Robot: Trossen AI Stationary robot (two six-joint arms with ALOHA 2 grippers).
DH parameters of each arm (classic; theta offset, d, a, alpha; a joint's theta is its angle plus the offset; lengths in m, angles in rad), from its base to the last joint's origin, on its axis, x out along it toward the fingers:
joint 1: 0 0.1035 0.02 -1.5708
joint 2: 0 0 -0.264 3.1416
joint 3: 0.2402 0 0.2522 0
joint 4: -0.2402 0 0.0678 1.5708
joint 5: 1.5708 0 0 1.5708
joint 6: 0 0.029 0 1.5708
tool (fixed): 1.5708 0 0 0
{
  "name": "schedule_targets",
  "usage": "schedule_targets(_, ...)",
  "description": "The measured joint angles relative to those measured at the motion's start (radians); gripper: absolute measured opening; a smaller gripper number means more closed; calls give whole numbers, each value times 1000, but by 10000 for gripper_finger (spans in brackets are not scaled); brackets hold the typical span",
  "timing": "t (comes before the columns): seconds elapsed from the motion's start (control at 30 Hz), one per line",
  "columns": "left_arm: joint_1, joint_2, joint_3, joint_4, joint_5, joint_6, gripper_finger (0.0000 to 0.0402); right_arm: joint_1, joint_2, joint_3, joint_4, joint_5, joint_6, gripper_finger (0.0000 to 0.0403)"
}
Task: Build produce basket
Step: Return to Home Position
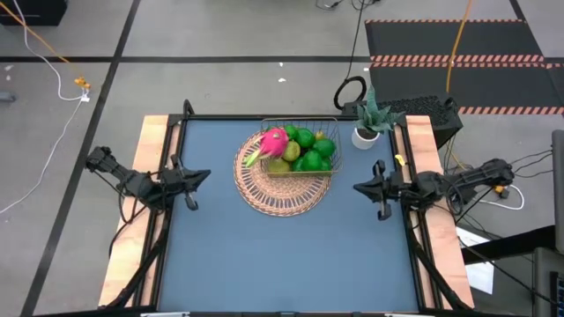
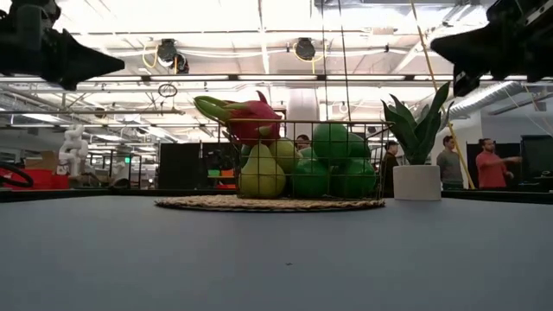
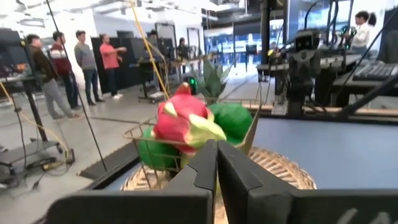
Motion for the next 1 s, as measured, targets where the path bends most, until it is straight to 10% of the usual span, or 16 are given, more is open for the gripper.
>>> schedule_targets(1.0,137,17,-47,-16,103,100,6,-57,140,-3,-10,-25,11,0)
